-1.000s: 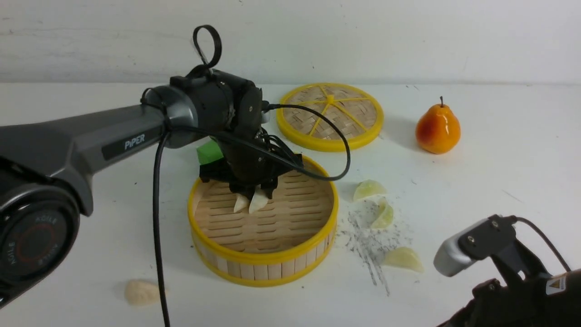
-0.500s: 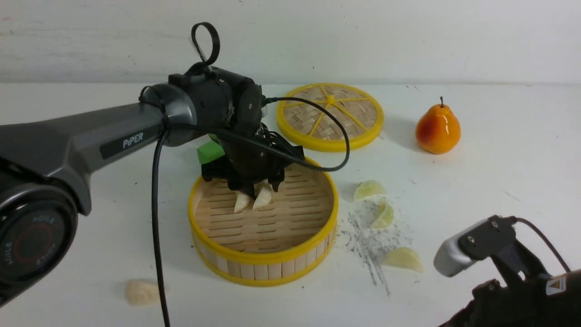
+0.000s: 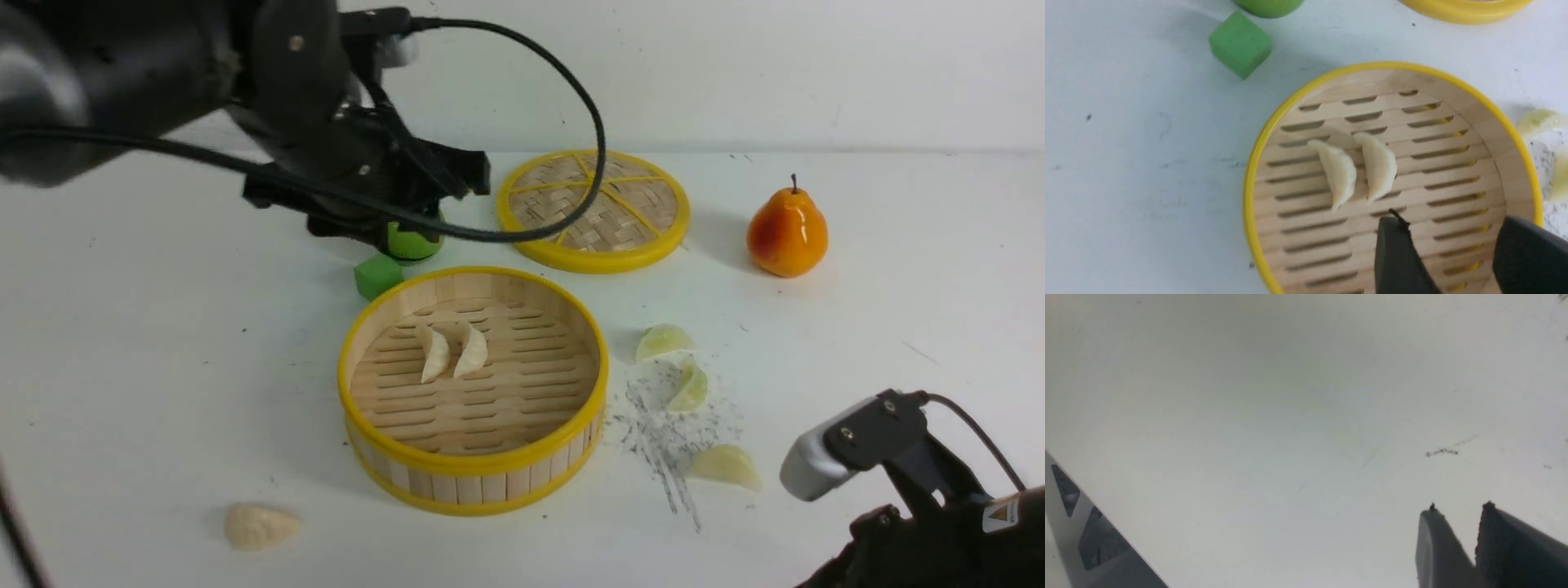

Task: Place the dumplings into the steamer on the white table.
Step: 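Reach for and grasp a dumpling on the table with the left gripper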

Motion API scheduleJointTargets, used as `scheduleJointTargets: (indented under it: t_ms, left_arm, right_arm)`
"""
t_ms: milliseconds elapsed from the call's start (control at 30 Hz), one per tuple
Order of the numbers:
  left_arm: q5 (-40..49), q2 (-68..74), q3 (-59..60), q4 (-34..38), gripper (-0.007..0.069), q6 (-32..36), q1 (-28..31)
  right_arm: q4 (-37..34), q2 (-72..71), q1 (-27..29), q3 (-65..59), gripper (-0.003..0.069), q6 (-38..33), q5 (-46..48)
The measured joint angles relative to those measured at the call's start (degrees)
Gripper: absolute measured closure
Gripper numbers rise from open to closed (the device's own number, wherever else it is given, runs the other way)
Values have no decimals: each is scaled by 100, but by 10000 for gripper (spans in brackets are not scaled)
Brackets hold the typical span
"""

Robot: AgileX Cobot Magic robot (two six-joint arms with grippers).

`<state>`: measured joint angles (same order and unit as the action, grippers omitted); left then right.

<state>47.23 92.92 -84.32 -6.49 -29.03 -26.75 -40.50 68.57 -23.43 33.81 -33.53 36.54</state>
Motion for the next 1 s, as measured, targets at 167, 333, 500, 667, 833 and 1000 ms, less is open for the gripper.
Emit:
scheduleJointTargets:
  t_ms: [167,333,500,667,833,1000]
  left_arm:
    - [-542,-951,1887,-264,298,-1158,0]
    - [-1009,-1068,3280,-937,298,-2815,11]
    - [-1101,-783,3645,-1669,290,-4314,11]
    - [-1091,-347,3645,-2087,260,-5112,11]
    - [-1102,112,3628,-2338,246,-5507,11]
    - [-1291,440,3632,-2494,246,-5617,11]
  right_arm:
    - [-5,0,0,0,497,0,-26]
    - [-15,0,0,0,491,0,-25]
    - [-42,0,0,0,492,0,-30]
    - [-45,0,0,0,492,0,-36]
    - [-51,0,0,0,491,0,-41]
    - [-62,0,0,0,490,0,-41]
